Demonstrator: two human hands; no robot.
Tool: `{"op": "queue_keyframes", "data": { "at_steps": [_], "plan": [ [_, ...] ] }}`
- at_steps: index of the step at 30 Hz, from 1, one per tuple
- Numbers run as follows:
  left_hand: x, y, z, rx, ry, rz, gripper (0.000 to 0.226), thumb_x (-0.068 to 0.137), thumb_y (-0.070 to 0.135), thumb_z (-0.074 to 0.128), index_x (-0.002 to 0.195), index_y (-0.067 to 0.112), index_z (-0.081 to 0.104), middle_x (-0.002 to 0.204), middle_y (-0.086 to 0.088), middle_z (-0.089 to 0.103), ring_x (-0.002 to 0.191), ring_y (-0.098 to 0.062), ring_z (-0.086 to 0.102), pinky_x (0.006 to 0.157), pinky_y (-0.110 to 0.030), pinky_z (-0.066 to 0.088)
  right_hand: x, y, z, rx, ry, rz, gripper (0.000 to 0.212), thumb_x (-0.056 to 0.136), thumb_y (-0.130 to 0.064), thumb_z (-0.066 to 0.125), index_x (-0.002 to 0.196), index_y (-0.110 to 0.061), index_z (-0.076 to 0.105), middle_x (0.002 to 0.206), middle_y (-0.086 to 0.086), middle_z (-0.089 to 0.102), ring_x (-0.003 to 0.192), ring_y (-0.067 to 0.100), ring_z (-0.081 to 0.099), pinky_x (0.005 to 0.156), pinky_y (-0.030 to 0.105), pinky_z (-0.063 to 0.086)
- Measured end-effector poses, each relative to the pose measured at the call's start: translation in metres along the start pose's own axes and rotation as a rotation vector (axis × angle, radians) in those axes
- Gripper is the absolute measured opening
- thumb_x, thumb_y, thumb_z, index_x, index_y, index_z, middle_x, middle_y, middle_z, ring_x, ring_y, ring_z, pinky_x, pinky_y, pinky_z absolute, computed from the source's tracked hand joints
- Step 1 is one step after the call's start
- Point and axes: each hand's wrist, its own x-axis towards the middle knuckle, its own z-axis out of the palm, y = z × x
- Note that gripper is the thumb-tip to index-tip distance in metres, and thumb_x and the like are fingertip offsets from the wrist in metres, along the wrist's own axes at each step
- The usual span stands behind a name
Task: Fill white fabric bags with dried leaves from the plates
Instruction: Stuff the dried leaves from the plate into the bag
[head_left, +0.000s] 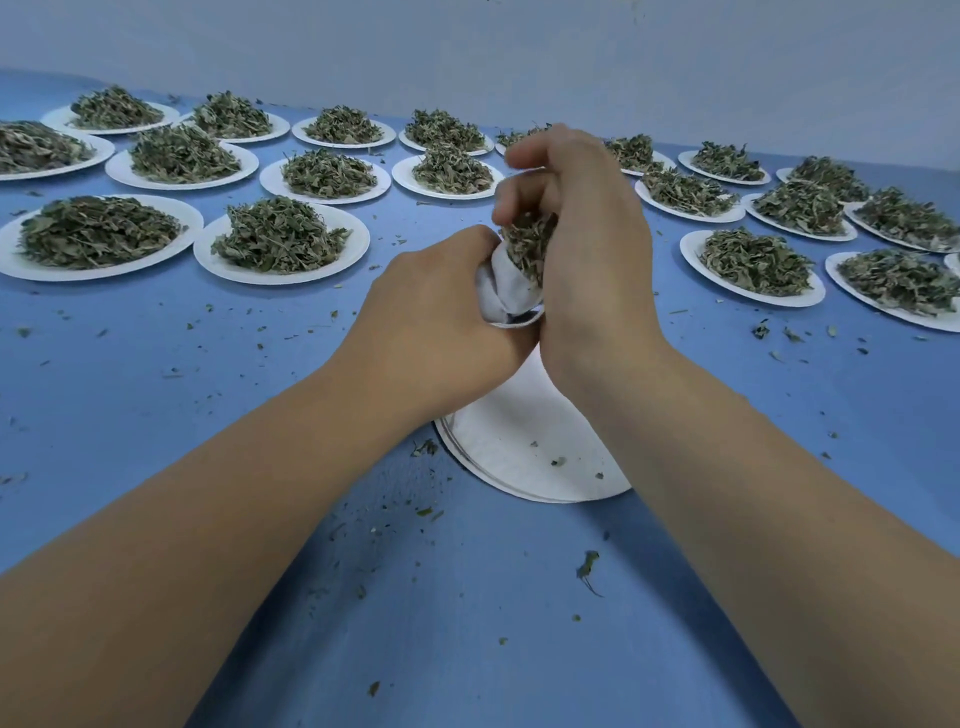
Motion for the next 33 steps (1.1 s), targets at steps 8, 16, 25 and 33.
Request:
{"op": "queue_keyframes", "data": {
  "at_steps": [8, 16, 25, 33],
  "plan": [
    [0.003, -0.006, -0.002, -0.027, 0.065, -0.010, 0.029, 0.084, 0.039, 0.061, 0.072, 0.025, 0.039, 0.064, 0.005, 0.044, 0.058, -0.009, 0.041, 0.052, -0.025, 0.026, -0.001, 0.004, -0.014, -0.303, -0.222, -0.021, 0.034, 0.077, 0.009, 0.039, 0.078, -0.020, 0.056, 0.080, -0.009, 0.057, 0.065, 0.003, 0.047, 0.054, 0.012, 0.036],
    [0.006, -0.013, -0.005, 0.043, 0.098, 0.043, 0.032, 0.080, 0.047, 0.061, 0.075, 0.029, 0.035, 0.063, 0.005, 0.041, 0.057, -0.005, 0.042, 0.049, -0.023, 0.029, 0.013, 0.007, -0.046, -0.248, -0.342, -0.059, 0.021, 0.066, -0.001, 0.065, 0.081, -0.016, 0.064, 0.080, 0.010, 0.061, 0.071, 0.022, 0.053, 0.062, 0.038, 0.048],
    [0.028, 0.002, -0.011, 0.222, -0.035, 0.142, 0.013, 0.082, 0.034, 0.066, 0.090, 0.027, 0.060, 0.075, 0.006, 0.058, 0.070, -0.012, 0.054, 0.059, -0.035, 0.046, 0.020, 0.005, -0.078, -0.503, -0.398, -0.204, 0.017, 0.085, -0.012, 0.081, 0.081, -0.029, 0.080, 0.078, 0.000, 0.077, 0.081, 0.028, 0.074, 0.075, 0.046, 0.059],
    [0.022, 0.003, 0.008, 0.147, -0.024, 0.105, 0.027, 0.077, 0.027, 0.069, 0.096, 0.035, 0.052, 0.078, 0.010, 0.061, 0.071, -0.010, 0.056, 0.057, -0.032, 0.045, 0.019, 0.008, -0.087, -0.592, -0.493, -0.105, 0.029, 0.090, -0.016, 0.073, 0.098, -0.043, 0.080, 0.082, -0.008, 0.067, 0.045, 0.001, 0.050, 0.042, 0.009, 0.035]
  ]
}}
